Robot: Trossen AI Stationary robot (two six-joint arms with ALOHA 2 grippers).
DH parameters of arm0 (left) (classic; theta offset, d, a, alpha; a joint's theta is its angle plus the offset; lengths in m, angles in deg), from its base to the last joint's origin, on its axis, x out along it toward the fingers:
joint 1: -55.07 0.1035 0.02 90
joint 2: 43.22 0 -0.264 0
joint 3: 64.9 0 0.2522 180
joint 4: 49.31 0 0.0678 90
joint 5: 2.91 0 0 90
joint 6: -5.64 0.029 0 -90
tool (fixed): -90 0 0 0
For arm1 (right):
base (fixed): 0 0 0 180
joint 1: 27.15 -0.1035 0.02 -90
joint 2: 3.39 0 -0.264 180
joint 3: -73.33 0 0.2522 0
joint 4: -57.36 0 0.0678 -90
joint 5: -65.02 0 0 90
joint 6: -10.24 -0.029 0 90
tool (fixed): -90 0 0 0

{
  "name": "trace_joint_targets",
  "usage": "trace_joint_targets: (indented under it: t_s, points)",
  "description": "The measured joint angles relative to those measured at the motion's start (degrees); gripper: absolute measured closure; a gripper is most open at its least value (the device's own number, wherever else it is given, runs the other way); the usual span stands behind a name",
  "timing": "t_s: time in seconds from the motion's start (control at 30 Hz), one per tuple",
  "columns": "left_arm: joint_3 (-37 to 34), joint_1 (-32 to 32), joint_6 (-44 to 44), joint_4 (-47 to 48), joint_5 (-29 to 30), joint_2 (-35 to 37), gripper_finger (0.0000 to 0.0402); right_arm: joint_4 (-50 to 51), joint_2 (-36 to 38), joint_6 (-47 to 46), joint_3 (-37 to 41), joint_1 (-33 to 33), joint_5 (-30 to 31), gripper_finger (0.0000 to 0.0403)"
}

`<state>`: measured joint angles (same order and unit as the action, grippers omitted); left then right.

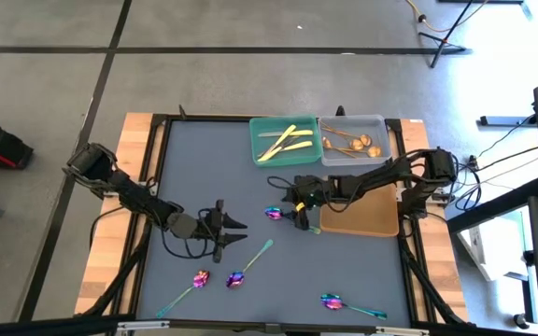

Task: Sort silverware by color (type)
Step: Put the iridescent spoon into the orange bin

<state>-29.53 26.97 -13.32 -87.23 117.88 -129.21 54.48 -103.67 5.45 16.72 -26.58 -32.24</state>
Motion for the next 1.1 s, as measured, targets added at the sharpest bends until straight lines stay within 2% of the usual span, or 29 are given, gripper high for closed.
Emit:
trace_joint_targets:
  t_s: [0.17,0.33,0.43,0.67,0.73,0.8,0.9,1.1]
  points:
    - [0.0,0.0,0.0,0.0,0.1,0.0,0.0278,-0.5,-3.8,0.5,0.0,-2.2,5.6,0.0146]
    - [0.0,0.0,0.0,-0.3,0.2,0.0,0.0278,-3.9,-6.7,0.8,0.0,-2.2,6.2,0.0161]
    - [0.0,0.5,0.0,-0.3,0.2,0.0,0.0278,-4.4,-7.1,0.8,-0.1,-2.2,6.2,0.0205]
    - [0.0,0.9,0.0,-0.3,0.3,0.0,0.0278,-4.7,-7.3,3.5,-0.2,-2.2,6.1,0.0356]
    - [0.0,0.9,0.0,-0.3,0.3,0.0,0.0278,-4.5,-7.1,4.9,-0.1,-2.3,6.1,0.0388]
    - [0.0,0.9,0.0,-0.3,0.3,0.0,0.0278,-4.1,-6.3,5.6,-0.1,-2.8,6.6,0.0394]
    - [0.0,0.9,0.0,-0.3,0.3,0.0,0.0278,-1.5,-3.6,7.4,0.3,-4.3,8.6,0.0382]
    - [0.0,0.7,0.0,-0.5,0.2,0.0,0.0278,5.6,7.1,9.8,0.1,-7.5,12.1,0.0400]
